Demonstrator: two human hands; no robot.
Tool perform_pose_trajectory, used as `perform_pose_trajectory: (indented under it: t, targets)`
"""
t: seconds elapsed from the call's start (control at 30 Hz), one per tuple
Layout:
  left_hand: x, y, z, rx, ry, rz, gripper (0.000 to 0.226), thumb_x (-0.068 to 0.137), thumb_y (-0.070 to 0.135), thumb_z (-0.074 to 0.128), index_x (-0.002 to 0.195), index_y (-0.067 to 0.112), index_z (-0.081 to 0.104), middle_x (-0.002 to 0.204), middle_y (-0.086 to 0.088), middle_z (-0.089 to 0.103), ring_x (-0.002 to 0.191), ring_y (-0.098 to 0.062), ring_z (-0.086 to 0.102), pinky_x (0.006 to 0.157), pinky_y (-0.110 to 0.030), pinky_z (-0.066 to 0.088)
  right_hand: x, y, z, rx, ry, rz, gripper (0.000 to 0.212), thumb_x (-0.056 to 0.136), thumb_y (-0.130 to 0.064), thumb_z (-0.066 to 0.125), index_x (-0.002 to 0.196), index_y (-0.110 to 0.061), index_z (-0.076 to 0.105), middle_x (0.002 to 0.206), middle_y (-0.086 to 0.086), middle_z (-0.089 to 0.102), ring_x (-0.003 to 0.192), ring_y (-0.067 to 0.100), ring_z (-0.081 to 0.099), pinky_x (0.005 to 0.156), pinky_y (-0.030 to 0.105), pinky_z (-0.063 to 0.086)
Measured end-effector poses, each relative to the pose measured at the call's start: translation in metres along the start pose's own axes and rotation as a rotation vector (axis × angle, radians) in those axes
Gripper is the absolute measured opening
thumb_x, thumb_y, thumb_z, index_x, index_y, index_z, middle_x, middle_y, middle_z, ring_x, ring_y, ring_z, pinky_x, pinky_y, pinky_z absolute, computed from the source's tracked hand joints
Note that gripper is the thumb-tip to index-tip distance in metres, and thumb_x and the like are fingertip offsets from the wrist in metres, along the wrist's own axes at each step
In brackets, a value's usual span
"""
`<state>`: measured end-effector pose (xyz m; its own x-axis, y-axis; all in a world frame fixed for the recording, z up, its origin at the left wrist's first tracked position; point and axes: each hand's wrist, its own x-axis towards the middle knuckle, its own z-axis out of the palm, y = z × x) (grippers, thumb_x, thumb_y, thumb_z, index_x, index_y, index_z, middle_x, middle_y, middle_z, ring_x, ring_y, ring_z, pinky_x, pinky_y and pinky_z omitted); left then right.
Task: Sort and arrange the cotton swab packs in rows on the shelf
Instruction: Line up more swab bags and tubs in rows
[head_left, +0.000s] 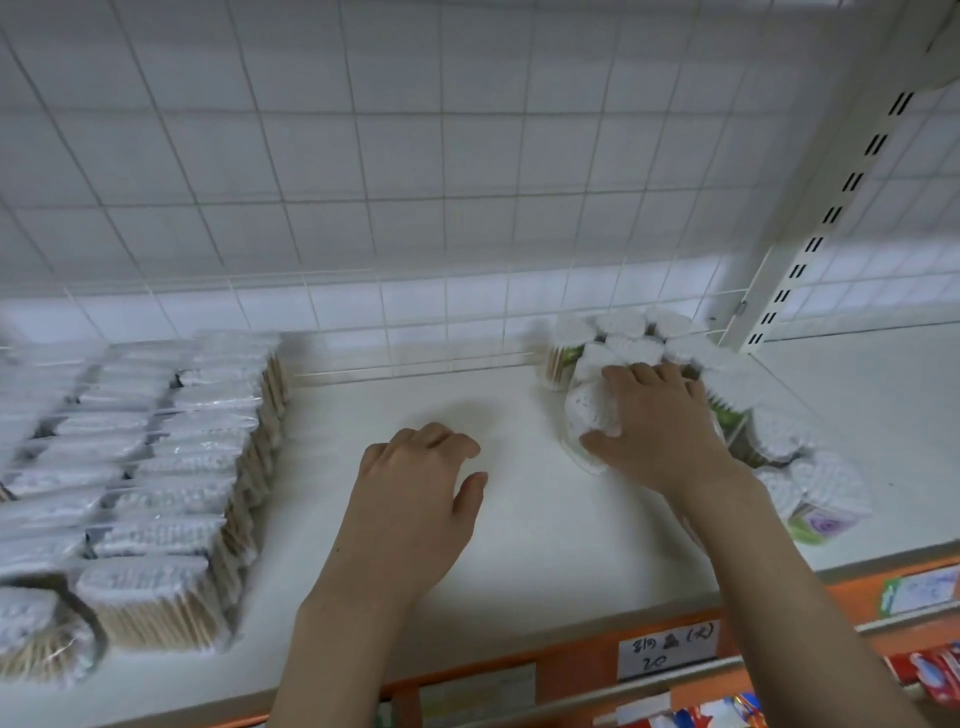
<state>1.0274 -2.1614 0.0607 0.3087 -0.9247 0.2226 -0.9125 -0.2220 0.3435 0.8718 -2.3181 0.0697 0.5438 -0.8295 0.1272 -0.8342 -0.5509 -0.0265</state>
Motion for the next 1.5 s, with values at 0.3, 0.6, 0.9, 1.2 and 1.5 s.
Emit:
perform_pose_trajectory:
  t: [0.3, 0.6, 0.9, 1.2, 1.5]
  targets:
    - [0.017, 0.020, 0.008, 0.037, 0.014, -0.002, 0.032, 0.094, 0.038, 0.045, 0.124, 0.030, 0.053, 0.122, 0.016, 0.054, 0.109, -0.007, 0.051, 0.096, -0.024, 0.034, 0.007, 0.016, -0.001, 0.021, -0.035, -0.048, 0.060, 0.082, -0.036, 0.056, 0.134, -0.015, 0.034, 0.135, 0.005, 0.036, 0.124, 0.026, 0.029, 0.102, 0.036, 0.026]
    - [0.020, 0.040, 0.018, 0.058, 0.001, -0.027, 0.032, 0.093, 0.038, 0.046, 0.123, 0.031, 0.053, 0.121, 0.016, 0.054, 0.108, -0.008, 0.051, 0.095, -0.025, 0.036, 0.009, 0.024, 0.001, 0.114, -0.048, -0.151, 0.056, 0.084, -0.031, 0.053, 0.134, -0.016, 0.034, 0.142, -0.002, 0.030, 0.130, 0.023, 0.023, 0.104, 0.036, 0.023]
    - [0.008, 0.053, 0.023, 0.081, 0.014, -0.087, 0.032, 0.092, 0.038, 0.047, 0.123, 0.031, 0.054, 0.121, 0.016, 0.056, 0.108, -0.009, 0.052, 0.094, -0.026, 0.036, 0.007, 0.034, 0.005, 0.145, -0.028, -0.203, 0.057, 0.085, -0.031, 0.054, 0.136, -0.015, 0.032, 0.143, -0.002, 0.029, 0.129, 0.023, 0.023, 0.103, 0.036, 0.023]
    - [-0.016, 0.043, 0.008, 0.090, 0.086, -0.163, 0.031, 0.091, 0.036, 0.051, 0.121, 0.028, 0.057, 0.118, 0.013, 0.058, 0.105, -0.011, 0.054, 0.091, -0.027, 0.038, -0.011, 0.015, -0.001, 0.198, 0.052, -0.244, 0.055, 0.086, -0.037, 0.054, 0.132, -0.017, 0.032, 0.136, -0.003, 0.035, 0.124, 0.021, 0.024, 0.096, 0.032, 0.026]
    - [-0.081, -0.021, -0.057, 0.047, 0.224, -0.206, 0.026, 0.086, 0.025, 0.063, 0.111, 0.018, 0.065, 0.105, 0.004, 0.065, 0.094, -0.021, 0.060, 0.085, -0.040, 0.045, -0.055, -0.106, -0.018, 0.380, 0.104, -0.423, 0.065, 0.092, -0.041, 0.047, 0.146, -0.020, 0.019, 0.147, -0.010, 0.026, 0.133, 0.010, 0.013, 0.106, 0.024, 0.015]
